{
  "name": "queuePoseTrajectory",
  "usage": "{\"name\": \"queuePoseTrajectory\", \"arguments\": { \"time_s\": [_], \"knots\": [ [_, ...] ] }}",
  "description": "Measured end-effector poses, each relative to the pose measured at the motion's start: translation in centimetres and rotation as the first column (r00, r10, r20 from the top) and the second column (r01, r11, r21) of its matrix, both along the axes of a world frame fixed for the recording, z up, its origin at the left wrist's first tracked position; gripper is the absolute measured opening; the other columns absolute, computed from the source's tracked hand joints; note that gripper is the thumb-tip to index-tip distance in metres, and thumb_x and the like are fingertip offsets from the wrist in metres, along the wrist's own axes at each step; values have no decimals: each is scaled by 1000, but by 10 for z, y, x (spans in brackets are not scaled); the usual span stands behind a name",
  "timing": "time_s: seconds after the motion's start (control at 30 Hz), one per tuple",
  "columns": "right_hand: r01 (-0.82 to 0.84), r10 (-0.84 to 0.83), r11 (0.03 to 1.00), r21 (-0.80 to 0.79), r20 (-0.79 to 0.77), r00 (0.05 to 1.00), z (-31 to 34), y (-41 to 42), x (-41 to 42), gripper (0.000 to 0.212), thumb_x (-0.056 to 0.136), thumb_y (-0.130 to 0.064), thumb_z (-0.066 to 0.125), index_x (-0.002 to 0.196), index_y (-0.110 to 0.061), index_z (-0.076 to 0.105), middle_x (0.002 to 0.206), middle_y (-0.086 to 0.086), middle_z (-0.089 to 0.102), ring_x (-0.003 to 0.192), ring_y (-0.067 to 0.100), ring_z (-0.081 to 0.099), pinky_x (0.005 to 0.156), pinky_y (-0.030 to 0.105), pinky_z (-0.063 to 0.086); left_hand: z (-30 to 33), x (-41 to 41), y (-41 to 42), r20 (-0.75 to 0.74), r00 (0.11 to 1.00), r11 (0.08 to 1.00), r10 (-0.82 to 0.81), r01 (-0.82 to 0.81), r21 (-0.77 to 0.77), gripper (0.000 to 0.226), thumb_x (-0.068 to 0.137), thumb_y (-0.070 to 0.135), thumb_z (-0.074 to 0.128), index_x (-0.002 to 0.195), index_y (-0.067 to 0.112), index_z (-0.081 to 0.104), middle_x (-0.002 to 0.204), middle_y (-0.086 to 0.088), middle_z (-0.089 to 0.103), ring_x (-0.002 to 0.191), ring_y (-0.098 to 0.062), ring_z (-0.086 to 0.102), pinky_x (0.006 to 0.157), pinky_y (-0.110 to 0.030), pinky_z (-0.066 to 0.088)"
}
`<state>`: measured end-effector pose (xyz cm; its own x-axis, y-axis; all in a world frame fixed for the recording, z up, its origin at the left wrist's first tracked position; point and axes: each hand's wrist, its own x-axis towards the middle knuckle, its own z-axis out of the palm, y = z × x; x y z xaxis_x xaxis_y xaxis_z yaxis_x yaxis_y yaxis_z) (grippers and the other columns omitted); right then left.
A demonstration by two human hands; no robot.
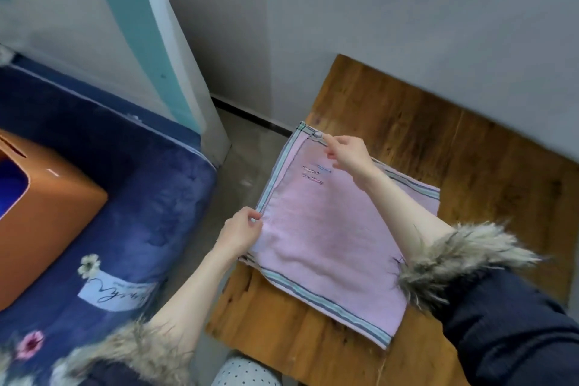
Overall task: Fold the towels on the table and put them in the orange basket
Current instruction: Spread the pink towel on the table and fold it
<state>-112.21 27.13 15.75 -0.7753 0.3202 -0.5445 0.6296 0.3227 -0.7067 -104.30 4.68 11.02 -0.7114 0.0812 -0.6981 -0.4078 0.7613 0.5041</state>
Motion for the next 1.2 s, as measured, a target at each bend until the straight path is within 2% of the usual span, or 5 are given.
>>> {"name": "queuePoseTrajectory", "arguments": {
  "time_s": [0.13, 0.33, 0.63, 0.97, 1.2],
  "knots": [
    [-395, 359, 795, 460, 168, 918, -40, 23, 27, 29, 93, -22, 43, 110, -6, 62, 114, 17, 59, 110, 33, 51, 88, 34, 42, -14, 3, 5, -4, 998, 998, -59, 59, -32, 33, 88, 21, 55, 120, 14, 51, 103, -6, 61, 96, -26, 56, 73, -28, 40],
    [-676, 514, 580, 456, 439, 737, -60, 54, 78, 60, 98, -33, 36, 150, -27, 7, 159, 0, -8, 146, 23, -4, 114, 53, 14, -24, 17, 10, -68, 995, 991, -73, 64, -119, 27, 84, 37, 57, 106, 22, 51, 104, 1, 55, 93, -21, 57, 81, -38, 51],
    [-424, 176, 749, 509, 464, 868, -52, 84, 161, 62, 98, -41, 36, 150, -30, 5, 159, 1, 2, 145, 26, 7, 109, 47, 29, -11, -8, 56, -149, 948, 959, -282, 272, -83, 30, 90, 37, 52, 115, 21, 51, 110, 2, 57, 104, -22, 55, 91, -38, 39],
    [-245, -151, 772, 586, 544, 826, -45, 115, 264, 42, 96, -39, 40, 128, -12, 44, 126, 14, 48, 112, 34, 53, 88, 38, 41, -3, -10, 106, -139, 786, 776, -602, 536, -331, 35, 90, 45, 50, 114, 20, 54, 116, -6, 56, 112, -29, 44, 90, -44, 31],
    [101, -255, 796, 597, 179, 950, -52, 156, 233, 41, 95, -35, 47, 129, -13, 45, 127, 12, 49, 118, 30, 44, 95, 43, 34, 0, -2, 109, -165, 815, 826, -555, 517, -225, 17, 87, 29, 59, 94, 13, 60, 94, -7, 53, 92, -25, 51, 72, -33, 41]
  ]
}}
